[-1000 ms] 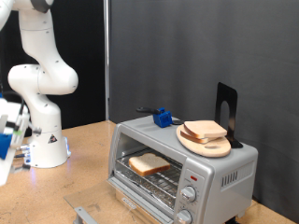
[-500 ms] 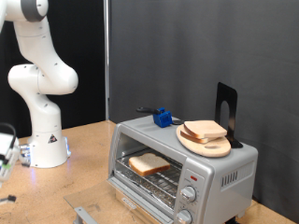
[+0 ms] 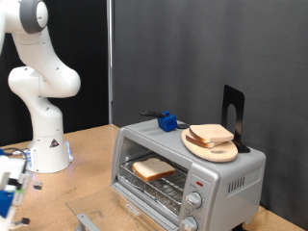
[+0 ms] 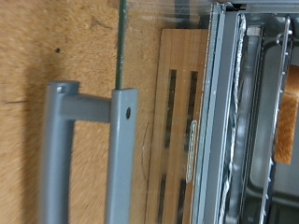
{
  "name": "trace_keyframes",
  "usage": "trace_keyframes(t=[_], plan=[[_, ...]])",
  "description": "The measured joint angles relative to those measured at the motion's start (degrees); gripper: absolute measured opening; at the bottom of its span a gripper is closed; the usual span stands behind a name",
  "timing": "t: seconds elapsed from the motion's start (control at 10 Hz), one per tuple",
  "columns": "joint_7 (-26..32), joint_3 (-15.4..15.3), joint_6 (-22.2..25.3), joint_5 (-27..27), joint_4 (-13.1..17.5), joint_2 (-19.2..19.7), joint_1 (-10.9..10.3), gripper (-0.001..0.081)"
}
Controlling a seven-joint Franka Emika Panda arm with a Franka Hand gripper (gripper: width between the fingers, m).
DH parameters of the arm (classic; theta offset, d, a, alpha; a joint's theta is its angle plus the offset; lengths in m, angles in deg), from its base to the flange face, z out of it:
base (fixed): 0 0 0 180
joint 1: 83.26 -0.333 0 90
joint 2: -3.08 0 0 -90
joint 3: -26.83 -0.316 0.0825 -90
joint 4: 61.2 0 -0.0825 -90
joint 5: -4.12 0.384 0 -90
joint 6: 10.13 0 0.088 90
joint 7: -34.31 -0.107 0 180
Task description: Make a piece of toast with the oven
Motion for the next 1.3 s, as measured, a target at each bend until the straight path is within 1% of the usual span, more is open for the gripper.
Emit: trace_keyframes(t=[0.1, 0.4, 0.6, 0.7, 0.9, 1.1, 1.3], plan=[[0.0, -0.9, -1.4, 0.0, -1.1, 0.3, -0.9, 0.0808], [0.1, -3.3, -7.7, 0.8, -6.1, 0.5, -4.1, 0.0808], [1.0, -5.0, -8.6, 2.2, -8.2, 0.1, -5.0, 0.0808], [1.9, -5.7, -7.2, 2.3, -8.9, -0.2, -5.0, 0.0808], [5.1, -6.2, -0.4, 2.2, -9.8, -1.7, -4.7, 0.0808], [7.1, -6.2, 6.3, 2.3, -10.3, -3.9, -3.3, 0.0808], [8.0, -6.3, 10.2, 3.7, -11.7, -6.7, -2.7, 0.0808]])
